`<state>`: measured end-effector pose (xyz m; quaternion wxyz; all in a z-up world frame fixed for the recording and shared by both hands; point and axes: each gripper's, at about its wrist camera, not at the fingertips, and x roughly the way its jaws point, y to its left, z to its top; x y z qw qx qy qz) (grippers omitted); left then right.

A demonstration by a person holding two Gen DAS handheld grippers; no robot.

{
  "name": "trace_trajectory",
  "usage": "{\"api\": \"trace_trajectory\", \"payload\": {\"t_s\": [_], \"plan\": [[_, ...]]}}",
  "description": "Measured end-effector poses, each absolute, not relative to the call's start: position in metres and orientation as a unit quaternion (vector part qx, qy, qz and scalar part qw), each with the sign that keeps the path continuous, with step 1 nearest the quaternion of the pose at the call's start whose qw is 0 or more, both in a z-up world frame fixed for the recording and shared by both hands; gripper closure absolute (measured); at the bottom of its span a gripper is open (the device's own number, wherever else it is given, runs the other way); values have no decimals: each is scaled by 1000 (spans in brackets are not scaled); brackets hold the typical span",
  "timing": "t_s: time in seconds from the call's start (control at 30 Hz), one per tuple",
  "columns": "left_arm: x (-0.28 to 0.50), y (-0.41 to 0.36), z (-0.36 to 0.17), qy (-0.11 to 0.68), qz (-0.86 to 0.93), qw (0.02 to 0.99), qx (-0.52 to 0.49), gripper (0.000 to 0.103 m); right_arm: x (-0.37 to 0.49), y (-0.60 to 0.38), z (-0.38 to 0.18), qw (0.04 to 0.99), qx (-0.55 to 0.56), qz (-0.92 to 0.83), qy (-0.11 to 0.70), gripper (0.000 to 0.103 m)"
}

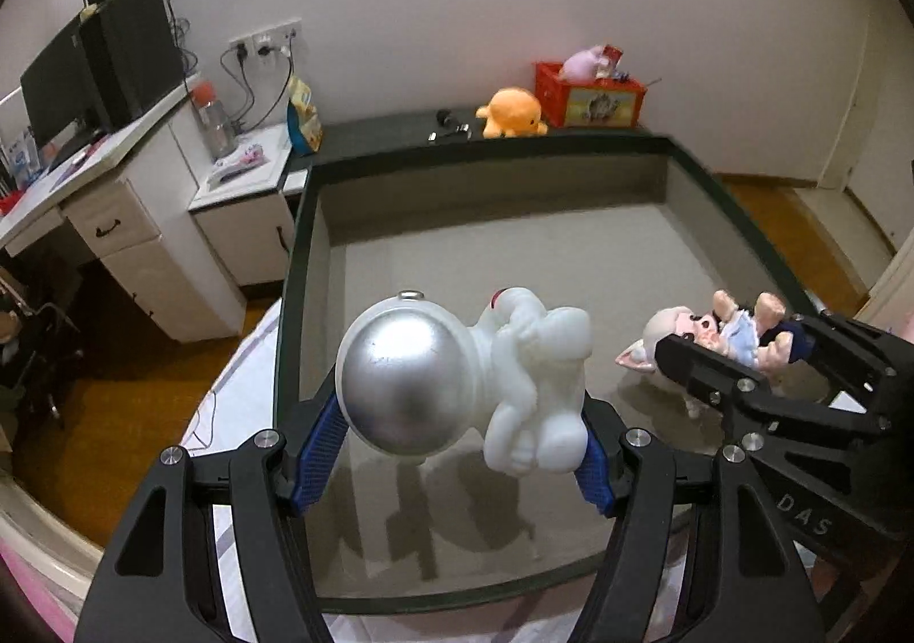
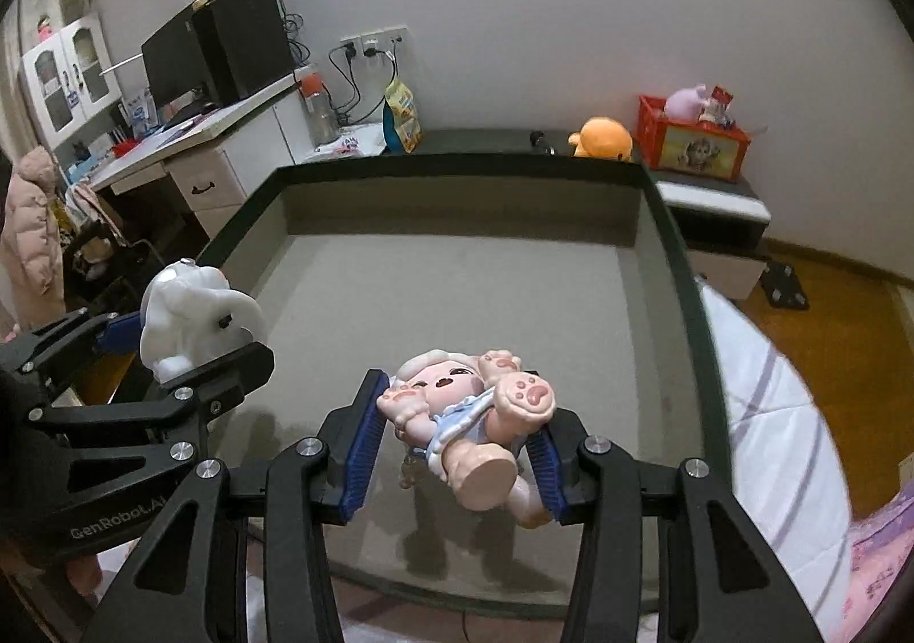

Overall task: Organize rigid objects
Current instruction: 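Carry both held toys into the pink box and open both tools, then lift both tools out of the box and back over the bed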

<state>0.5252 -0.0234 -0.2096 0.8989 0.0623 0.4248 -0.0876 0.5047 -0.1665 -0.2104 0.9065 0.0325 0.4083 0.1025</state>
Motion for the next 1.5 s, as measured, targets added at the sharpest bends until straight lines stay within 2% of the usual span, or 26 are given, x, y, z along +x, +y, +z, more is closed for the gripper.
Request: {"api": "trace_trajectory", "payload": {"t_s": [0.1,0.17,0.23,0.27,0.3,0.33,0.43,0.53,0.63,0.77,0.83,0.9,1.2,1.5], "plan": [[526,-23,-214,430,-83,897,64,32,509,-167,-214,906,39,100,409,55],[525,-24,-217,437,-76,893,69,27,510,-167,-214,908,42,100,405,55],[524,-19,-214,432,-75,896,66,26,509,-168,-210,910,48,100,399,49],[524,-16,-210,426,-76,899,60,26,507,-170,-207,913,49,97,394,40],[521,-13,-206,418,-71,904,54,23,504,-172,-203,917,47,88,387,27],[515,-9,-201,411,-65,908,49,20,501,-173,-197,921,47,85,379,21],[490,-2,-180,378,-75,922,37,13,486,-176,-179,929,51,96,353,20],[461,1,-159,343,-72,935,47,11,465,-174,-160,938,51,100,328,20],[420,6,-136,293,-60,953,47,1,435,-171,-143,946,44,98,305,17],[361,12,-112,227,-51,972,41,0,388,-164,-127,962,21,89,259,14],[332,15,-105,198,-49,978,41,0,358,-162,-120,969,11,85,231,9],[301,18,-100,177,-52,982,39,0,326,-160,-114,977,-5,54,205,0],[203,25,-105,98,-17,995,21,0,232,-163,-114,988,-30,27,147,0],[165,24,-134,127,-40,991,7,0,178,-167,-129,990,-44,24,136,0]]}}
